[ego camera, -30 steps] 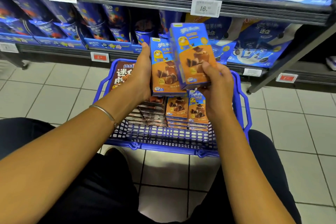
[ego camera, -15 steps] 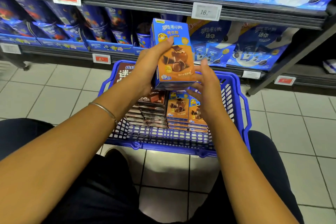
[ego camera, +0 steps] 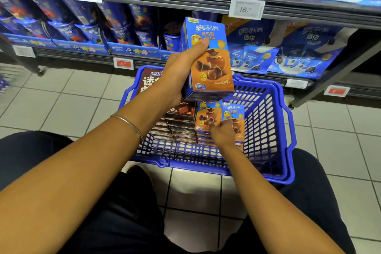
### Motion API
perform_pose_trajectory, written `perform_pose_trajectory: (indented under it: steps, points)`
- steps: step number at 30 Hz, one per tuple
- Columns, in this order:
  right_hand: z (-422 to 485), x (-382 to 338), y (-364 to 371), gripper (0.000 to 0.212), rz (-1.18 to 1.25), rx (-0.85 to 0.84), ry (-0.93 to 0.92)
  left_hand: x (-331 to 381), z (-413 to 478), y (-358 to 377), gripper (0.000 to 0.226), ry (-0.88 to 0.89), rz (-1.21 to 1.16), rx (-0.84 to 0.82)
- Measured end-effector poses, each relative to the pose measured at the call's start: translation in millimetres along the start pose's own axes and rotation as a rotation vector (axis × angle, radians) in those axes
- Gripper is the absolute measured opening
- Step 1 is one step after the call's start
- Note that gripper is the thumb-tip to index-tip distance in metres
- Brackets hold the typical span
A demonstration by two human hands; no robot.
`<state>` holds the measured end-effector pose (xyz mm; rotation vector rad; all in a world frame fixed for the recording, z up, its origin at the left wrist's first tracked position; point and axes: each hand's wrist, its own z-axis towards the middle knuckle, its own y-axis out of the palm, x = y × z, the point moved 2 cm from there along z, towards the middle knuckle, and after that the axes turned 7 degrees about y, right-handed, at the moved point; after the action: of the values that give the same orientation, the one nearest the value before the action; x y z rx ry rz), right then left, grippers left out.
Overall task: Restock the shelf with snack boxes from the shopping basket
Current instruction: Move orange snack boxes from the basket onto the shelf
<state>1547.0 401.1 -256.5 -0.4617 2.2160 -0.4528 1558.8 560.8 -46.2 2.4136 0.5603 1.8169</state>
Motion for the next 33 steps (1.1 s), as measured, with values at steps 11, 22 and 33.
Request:
perform_pose_trajectory:
  steps: [11,22,33]
  points:
    - [-42,-43,-43,0.036,0.829,0.293,-0.204,2,4,-3,0.056,0.003,0.021,-0.007]
    - [-98,-127,-112,0.03,1.044,0.109,-0.478,-1,3,-4,0.063,-0.003,0.031,0.014]
    - [-140,-147,-79,0.037,0.634,-0.036,-0.46,-6,7,-1,0.089,0.005,-0.006,0.005]
